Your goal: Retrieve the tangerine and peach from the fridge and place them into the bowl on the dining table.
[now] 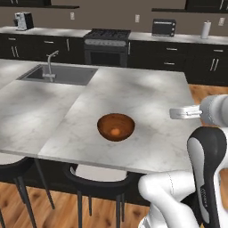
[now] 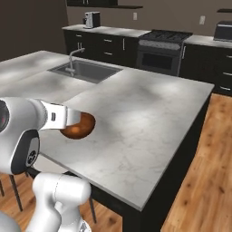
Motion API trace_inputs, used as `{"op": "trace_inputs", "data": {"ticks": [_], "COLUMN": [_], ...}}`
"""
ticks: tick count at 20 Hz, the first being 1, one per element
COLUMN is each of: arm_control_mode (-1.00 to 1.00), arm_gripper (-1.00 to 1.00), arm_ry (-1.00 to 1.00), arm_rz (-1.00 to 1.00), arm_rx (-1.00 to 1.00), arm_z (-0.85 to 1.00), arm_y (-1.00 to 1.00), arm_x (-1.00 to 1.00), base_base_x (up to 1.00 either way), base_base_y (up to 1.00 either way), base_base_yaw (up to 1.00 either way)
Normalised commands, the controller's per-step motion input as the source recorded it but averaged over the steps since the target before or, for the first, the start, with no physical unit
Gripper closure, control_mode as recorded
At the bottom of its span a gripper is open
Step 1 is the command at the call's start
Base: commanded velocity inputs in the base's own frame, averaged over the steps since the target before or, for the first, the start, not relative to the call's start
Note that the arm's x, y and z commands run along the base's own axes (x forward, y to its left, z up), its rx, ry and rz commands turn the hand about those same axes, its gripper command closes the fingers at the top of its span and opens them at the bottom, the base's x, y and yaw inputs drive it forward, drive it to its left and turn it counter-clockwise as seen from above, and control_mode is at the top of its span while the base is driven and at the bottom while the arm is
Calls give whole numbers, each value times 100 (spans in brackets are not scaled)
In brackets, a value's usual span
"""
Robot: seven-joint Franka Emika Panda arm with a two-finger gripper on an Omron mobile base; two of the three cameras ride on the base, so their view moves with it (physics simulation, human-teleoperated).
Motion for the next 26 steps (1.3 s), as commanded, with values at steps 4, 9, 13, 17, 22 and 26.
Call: {"op": "trace_inputs", "data": {"ticks": [4, 9, 13, 17, 22, 26], "arm_control_mode": [100, 100, 100, 100, 100, 100], "arm_gripper": [-100, -100, -100, -100, -100, -100], "arm_ry": [0, 0, 0, 0, 0, 0], "arm_rz": [0, 0, 0, 0, 0, 0], "arm_rx": [0, 0, 0, 0, 0, 0], "arm_z": [0, 0, 0, 0, 0, 0], "arm_y": [0, 0, 0, 0, 0, 0], "arm_x": [0, 0, 0, 0, 0, 0], "base_base_x": [-97, -100, -100, -99, -60, -33], "base_base_y": [-59, -14, 0, -7, -69, -96], "base_base_yaw": [-32, -7, 12, 11, -15, -35]}}
